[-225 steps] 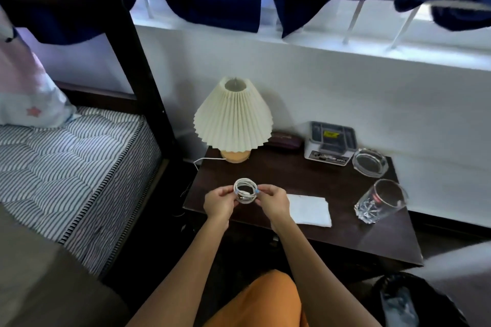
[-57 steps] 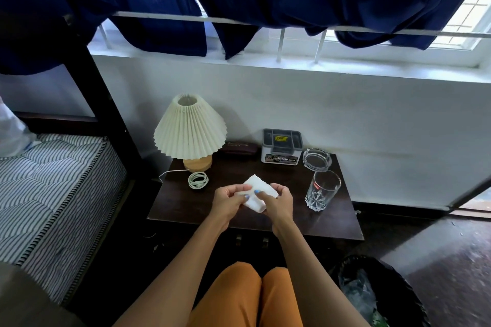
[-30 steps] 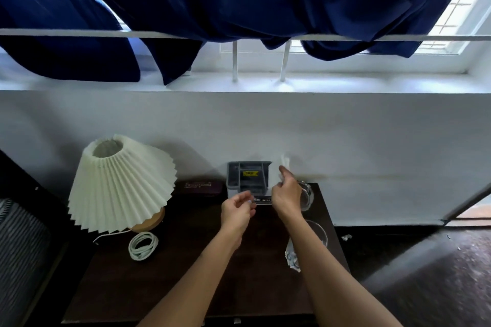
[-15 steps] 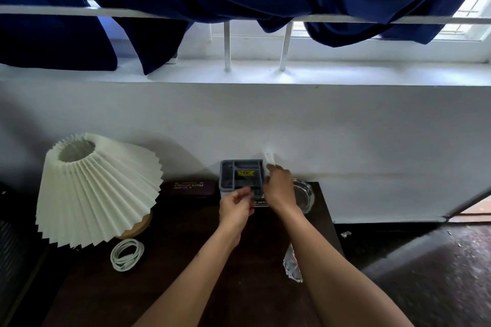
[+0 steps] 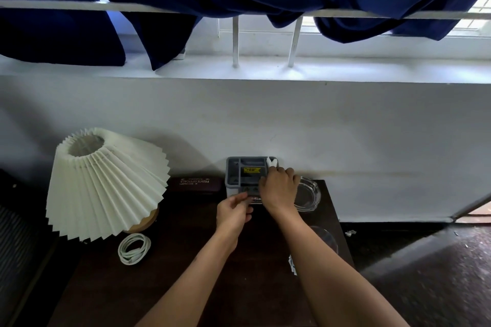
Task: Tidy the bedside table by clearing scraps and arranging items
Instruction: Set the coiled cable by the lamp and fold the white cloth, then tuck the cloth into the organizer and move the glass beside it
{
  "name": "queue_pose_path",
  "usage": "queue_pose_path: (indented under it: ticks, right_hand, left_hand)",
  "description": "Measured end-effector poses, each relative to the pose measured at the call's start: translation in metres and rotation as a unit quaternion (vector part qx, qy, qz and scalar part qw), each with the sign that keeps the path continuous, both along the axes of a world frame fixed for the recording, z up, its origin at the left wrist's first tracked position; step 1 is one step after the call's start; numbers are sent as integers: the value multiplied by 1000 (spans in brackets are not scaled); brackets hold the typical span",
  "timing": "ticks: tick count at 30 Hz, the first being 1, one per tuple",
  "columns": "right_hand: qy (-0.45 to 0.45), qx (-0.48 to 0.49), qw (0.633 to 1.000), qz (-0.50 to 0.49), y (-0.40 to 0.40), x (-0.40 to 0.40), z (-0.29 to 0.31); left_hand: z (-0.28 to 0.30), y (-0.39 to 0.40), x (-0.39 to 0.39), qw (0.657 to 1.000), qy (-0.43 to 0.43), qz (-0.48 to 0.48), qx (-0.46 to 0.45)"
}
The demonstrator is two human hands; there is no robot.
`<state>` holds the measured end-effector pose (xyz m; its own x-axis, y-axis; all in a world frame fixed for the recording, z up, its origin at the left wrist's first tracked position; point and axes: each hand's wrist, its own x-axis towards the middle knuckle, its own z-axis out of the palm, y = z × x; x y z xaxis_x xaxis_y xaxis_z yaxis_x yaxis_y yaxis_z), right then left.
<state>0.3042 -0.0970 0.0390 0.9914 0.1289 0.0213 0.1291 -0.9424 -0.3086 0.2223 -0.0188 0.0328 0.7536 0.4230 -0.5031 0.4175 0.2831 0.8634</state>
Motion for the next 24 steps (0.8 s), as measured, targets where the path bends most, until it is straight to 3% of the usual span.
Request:
queue_pose_path:
  ticks: [11, 24]
  right_hand:
    - [20, -26, 999, 26, -6, -9, 3]
    - [-35, 39, 998, -36, -35, -45, 58]
  left_hand:
    - [-1, 6, -13, 1000, 7, 2, 8]
    - [33, -2, -49, 999, -18, 13, 24]
